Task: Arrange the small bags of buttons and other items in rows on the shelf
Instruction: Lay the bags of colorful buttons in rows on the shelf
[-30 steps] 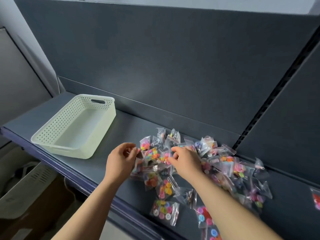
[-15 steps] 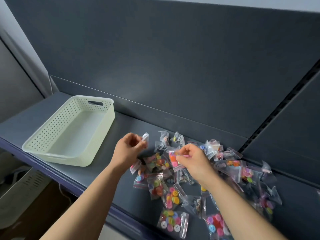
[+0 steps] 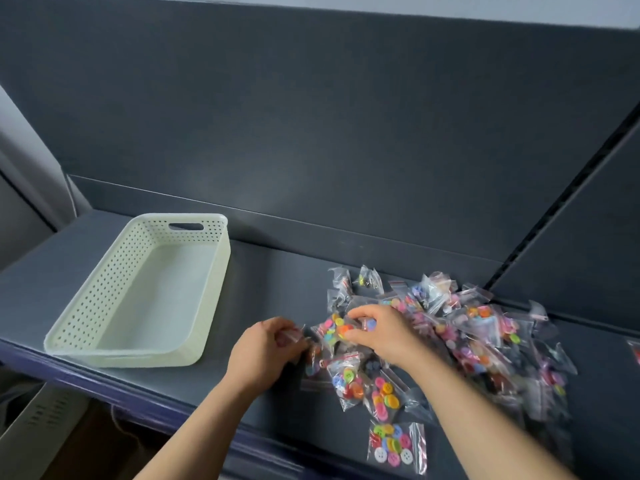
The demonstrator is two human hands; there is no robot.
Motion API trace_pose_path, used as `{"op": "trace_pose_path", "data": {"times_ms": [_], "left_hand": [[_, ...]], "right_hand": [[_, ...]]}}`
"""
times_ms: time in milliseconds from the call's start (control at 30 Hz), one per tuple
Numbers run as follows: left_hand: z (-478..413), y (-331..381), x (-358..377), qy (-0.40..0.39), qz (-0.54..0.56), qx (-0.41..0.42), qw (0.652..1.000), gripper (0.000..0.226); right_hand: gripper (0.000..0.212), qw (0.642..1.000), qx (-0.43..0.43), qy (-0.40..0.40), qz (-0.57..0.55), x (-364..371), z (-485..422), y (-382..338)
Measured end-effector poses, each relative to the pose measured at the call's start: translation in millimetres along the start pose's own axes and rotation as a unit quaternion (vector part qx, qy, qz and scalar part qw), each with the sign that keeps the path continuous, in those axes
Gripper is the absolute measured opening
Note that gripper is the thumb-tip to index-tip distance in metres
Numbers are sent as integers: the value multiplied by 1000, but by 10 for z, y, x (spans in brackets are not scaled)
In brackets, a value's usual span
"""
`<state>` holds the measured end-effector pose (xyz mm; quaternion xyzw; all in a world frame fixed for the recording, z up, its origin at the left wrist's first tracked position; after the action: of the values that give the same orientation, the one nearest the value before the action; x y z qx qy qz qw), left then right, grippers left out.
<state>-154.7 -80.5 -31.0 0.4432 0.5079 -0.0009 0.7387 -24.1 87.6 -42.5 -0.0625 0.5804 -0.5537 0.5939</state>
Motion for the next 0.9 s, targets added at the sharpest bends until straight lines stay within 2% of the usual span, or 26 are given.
{"op": "trace_pose_path", "data": {"times_ms": [100, 200, 300, 433, 533, 600, 700, 833, 900], "left_hand": [[-7, 52, -70, 19, 115, 23, 993, 19], [26, 114, -163, 21, 254, 7, 967, 13], [79, 369, -142, -27, 332, 25, 943, 19], [160, 778, 38, -115, 371, 42, 921, 25], [306, 1173, 318, -196, 408, 49, 890, 21], [475, 1499, 543, -248, 411, 62, 875, 16], [724, 1965, 902, -303, 376, 101, 870, 15], [1077, 2566, 1434, -345, 376, 113, 853, 34], [1293, 2871, 1746, -363, 382, 113, 843, 34]], "right_hand": [[11, 999, 16, 28, 12, -28, 11, 5], [16, 994, 28, 67, -85, -164, 142, -14], [23, 980, 9, 117, -158, -435, 423, -61], [19, 947, 9, 188, -260, -843, 927, 166], [16, 925, 34, 220, -309, -1091, 1360, 478], [19, 915, 49, 239, -322, -1230, 1668, 690], [12, 904, 61, 267, -327, -1419, 2115, 994], [13, 897, 74, 288, -327, -1699, 2654, 1449], [13, 899, 80, 292, -317, -1858, 2904, 1700]]}}
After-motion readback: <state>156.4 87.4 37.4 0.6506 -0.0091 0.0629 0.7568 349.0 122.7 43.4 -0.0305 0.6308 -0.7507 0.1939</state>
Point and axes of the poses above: each hand's wrist, its own z-axis away from the middle knuckle, its own x-axis out of the palm, y = z × x, the point moved 9 cm from there along -z, towards the middle knuckle, and after that the axes turned 1 degree about -z, right-handed, at the moved point
